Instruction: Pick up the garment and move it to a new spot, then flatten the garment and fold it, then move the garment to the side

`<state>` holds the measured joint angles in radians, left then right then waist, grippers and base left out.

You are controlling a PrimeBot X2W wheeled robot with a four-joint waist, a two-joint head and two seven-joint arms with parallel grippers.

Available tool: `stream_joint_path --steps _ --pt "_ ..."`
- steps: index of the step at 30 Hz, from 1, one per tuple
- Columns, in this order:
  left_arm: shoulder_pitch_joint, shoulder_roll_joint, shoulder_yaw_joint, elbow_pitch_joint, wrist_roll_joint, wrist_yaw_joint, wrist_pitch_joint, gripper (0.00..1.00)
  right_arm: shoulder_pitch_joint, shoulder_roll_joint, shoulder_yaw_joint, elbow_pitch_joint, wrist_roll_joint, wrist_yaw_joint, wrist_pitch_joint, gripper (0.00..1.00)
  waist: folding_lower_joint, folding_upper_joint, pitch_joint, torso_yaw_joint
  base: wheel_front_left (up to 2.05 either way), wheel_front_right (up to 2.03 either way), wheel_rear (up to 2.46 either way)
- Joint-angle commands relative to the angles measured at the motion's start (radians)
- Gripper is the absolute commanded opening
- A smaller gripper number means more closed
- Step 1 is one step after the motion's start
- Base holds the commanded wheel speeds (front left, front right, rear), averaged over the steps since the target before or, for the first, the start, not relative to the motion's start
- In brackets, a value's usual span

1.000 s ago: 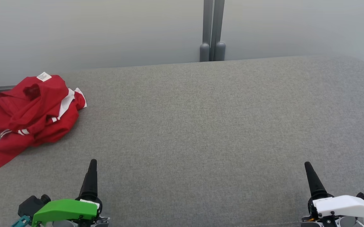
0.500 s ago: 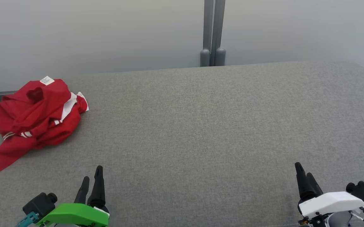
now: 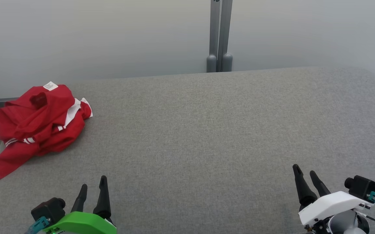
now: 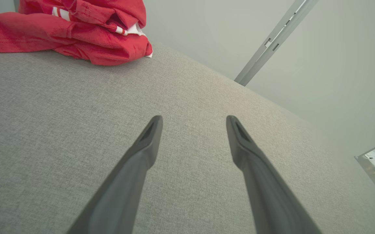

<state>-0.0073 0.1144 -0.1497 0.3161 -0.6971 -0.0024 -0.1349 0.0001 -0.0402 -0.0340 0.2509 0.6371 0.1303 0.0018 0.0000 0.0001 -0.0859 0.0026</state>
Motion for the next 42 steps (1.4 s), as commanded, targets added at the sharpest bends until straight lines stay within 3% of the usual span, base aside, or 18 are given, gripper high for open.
stream_joint_path --steps 1,18,42 --pt "0.007 0.012 0.000 -0.007 0.023 0.006 -0.009 1.00 0.001 -0.005 0.009 -0.014 -0.032 0.000 0.005 1.00 0.0000 -0.0001 -0.001 0.000 0.00 0.00 0.00" --pt "0.019 0.029 -0.012 -0.003 0.181 0.043 -0.050 1.00 -0.006 -0.008 0.062 -0.029 -0.255 0.000 0.025 1.00 0.0000 -0.0001 -0.016 0.006 0.00 0.00 0.00" --pt "0.048 0.052 -0.036 -0.029 0.321 0.074 -0.049 1.00 -0.004 -0.011 0.089 0.008 -0.417 0.000 0.008 1.00 0.0000 -0.0001 -0.043 0.004 0.00 0.00 0.00"
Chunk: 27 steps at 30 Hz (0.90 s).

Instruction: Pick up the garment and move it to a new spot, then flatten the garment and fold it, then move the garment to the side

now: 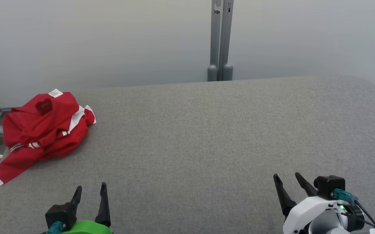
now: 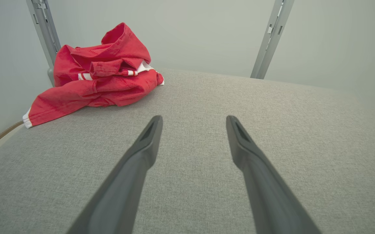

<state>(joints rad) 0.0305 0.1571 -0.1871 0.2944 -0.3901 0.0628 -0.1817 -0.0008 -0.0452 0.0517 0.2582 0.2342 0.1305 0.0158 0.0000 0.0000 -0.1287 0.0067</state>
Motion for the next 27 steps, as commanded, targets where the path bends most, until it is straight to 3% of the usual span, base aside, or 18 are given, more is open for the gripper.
stream_joint_path --steps 1,20,27 --pt "0.012 0.010 0.000 -0.008 0.020 0.010 -0.003 1.00 -0.004 -0.006 0.005 0.002 -0.022 0.000 -0.007 1.00 0.0000 0.0000 -0.001 0.000 0.00 0.00 0.00" --pt "0.040 0.028 -0.020 -0.009 0.109 0.032 -0.004 1.00 -0.004 -0.008 0.036 0.034 -0.148 0.000 -0.019 1.00 0.0000 0.0000 -0.030 0.000 0.00 0.00 0.00" --pt "0.040 0.031 -0.021 -0.006 0.097 0.035 -0.007 1.00 -0.005 -0.008 0.038 0.037 -0.145 0.000 -0.020 1.00 0.0000 0.0000 -0.030 0.000 0.00 0.00 0.00"
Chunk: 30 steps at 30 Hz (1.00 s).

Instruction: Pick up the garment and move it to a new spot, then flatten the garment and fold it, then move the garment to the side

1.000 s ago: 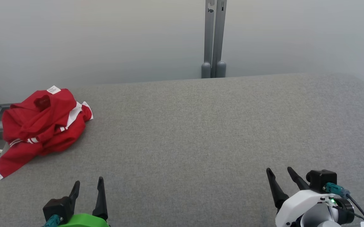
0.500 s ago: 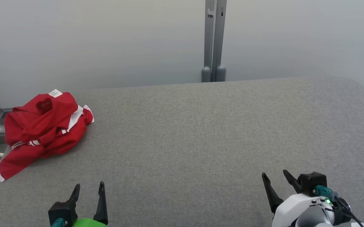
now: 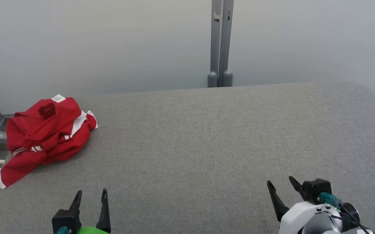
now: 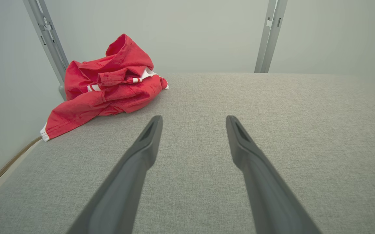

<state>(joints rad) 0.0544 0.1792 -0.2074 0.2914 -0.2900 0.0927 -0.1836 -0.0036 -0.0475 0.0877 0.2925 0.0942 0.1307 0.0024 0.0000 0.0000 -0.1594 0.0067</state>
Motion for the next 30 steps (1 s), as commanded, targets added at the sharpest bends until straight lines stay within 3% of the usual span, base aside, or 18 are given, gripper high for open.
stream_joint_path --steps 1,13,30 --pt "0.017 0.010 -0.001 -0.003 -0.004 0.006 -0.005 1.00 -0.002 -0.005 0.002 0.003 -0.005 0.000 -0.007 1.00 0.0000 0.0000 0.000 0.000 0.00 0.00 0.00" --pt "0.005 0.022 -0.003 -0.010 -0.010 0.011 0.002 1.00 0.008 -0.005 0.000 -0.004 0.007 0.000 -0.012 1.00 0.0000 0.0000 0.007 0.042 0.00 0.00 0.00" --pt "0.011 0.070 -0.001 -0.055 -0.007 0.028 0.029 1.00 -0.007 -0.005 0.008 0.009 0.050 0.000 -0.050 1.00 0.0000 0.0000 0.016 0.281 0.00 0.00 0.00"
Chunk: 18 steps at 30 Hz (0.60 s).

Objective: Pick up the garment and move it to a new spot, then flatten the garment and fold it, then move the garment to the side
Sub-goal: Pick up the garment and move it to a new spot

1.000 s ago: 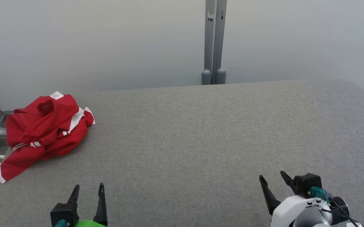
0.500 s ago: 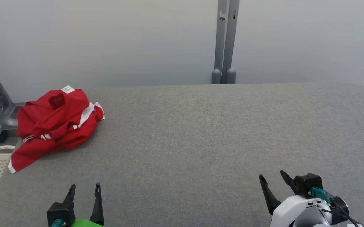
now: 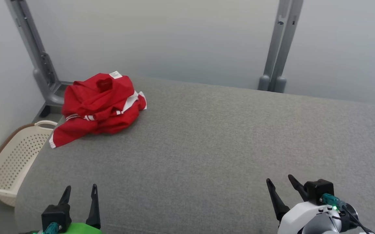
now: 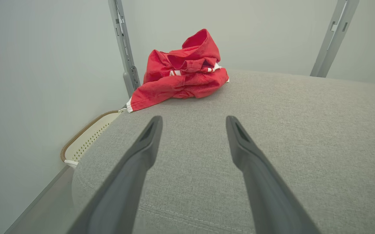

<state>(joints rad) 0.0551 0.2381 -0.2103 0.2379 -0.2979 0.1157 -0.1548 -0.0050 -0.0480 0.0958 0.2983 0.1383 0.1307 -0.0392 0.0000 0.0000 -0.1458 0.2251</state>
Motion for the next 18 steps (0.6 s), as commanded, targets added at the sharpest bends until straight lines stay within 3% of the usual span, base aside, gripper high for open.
stream_joint_path --steps 1,12,18 --pt "0.011 0.013 0.001 -0.005 0.000 0.005 0.003 1.00 -0.008 -0.004 0.002 0.005 0.010 0.000 -0.010 1.00 0.0000 0.0000 0.003 0.075 0.00 0.00 0.00" --pt "0.020 0.030 -0.004 -0.026 -0.005 0.009 0.019 1.00 -0.020 -0.004 0.012 0.010 0.024 0.000 -0.023 1.00 0.0000 0.0000 0.007 0.180 0.00 0.00 0.00" --pt "0.022 0.037 -0.006 -0.032 -0.006 0.016 0.021 1.00 -0.025 -0.005 0.027 0.014 0.024 0.000 -0.018 1.00 0.0000 0.0000 0.014 0.199 0.00 0.00 0.00"
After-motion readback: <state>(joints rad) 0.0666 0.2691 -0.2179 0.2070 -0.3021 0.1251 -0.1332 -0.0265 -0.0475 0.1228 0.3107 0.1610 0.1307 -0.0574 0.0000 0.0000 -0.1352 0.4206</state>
